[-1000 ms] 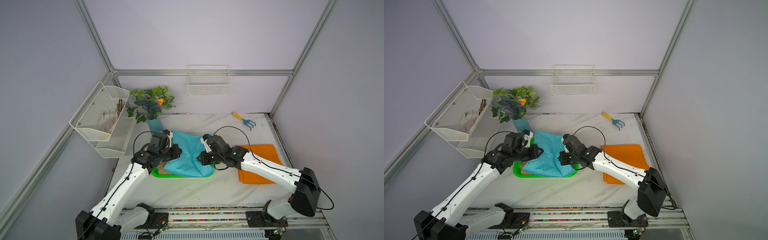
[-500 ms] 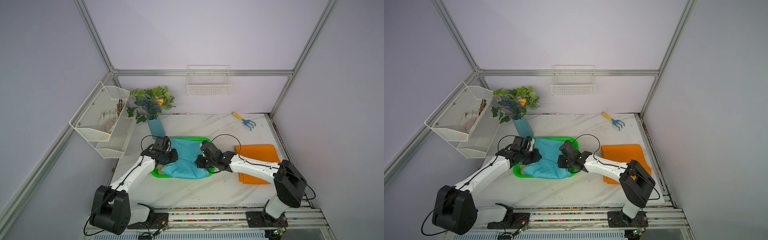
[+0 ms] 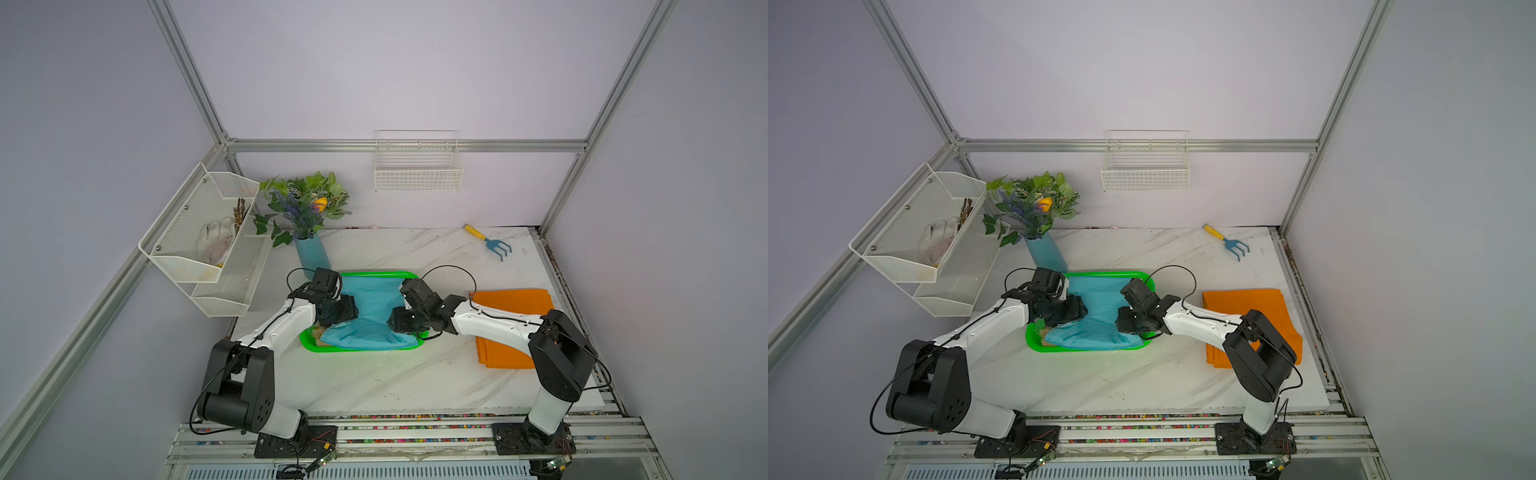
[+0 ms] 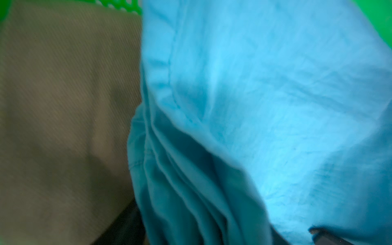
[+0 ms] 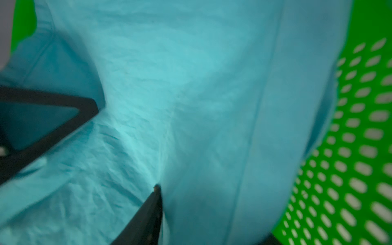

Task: Put the folded long pants in the basket
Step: Place the long pant in the basket, then move the long pant to the center of the board.

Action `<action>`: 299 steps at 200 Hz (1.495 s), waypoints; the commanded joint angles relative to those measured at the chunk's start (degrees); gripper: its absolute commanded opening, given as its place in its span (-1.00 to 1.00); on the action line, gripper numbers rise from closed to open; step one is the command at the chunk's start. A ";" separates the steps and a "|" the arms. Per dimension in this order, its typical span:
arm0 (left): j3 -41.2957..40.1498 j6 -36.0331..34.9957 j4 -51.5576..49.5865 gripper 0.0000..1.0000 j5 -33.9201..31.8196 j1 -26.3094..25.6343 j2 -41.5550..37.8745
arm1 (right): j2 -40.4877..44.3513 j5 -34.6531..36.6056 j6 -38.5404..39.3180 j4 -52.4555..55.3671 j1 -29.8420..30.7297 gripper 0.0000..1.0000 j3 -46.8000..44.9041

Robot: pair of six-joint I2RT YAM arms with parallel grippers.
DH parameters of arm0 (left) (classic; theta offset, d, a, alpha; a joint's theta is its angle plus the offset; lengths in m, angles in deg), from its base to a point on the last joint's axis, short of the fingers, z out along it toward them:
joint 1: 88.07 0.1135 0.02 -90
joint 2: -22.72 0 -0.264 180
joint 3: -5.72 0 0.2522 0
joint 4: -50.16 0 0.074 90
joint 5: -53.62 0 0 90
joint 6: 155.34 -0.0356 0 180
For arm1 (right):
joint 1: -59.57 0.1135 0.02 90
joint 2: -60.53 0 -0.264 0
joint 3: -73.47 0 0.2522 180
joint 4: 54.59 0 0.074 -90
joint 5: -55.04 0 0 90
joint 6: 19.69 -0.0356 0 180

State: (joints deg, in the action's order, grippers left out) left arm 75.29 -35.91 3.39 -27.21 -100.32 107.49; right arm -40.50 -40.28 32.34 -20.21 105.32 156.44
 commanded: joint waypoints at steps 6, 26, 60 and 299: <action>7.15 -1.31 -2.42 1.00 -3.86 0.41 -2.73 | 4.62 2.97 5.04 4.71 -1.07 0.57 3.84; 13.16 -1.31 -3.80 0.99 -5.41 0.40 -3.12 | 6.82 5.04 7.10 8.15 -2.49 0.61 6.75; 23.01 -0.70 -3.38 0.99 -5.42 -0.46 -1.03 | 10.89 9.54 11.29 15.12 -10.12 0.62 8.01; 52.73 6.46 6.47 1.00 13.05 -23.25 32.38 | -12.29 -16.25 4.42 -0.18 -39.94 0.58 -2.11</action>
State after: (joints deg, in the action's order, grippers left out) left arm 125.23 -29.35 8.98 -14.20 -123.70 141.13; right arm -42.64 -47.27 38.96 -11.11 60.82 151.74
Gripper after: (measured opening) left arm 0.997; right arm 0.791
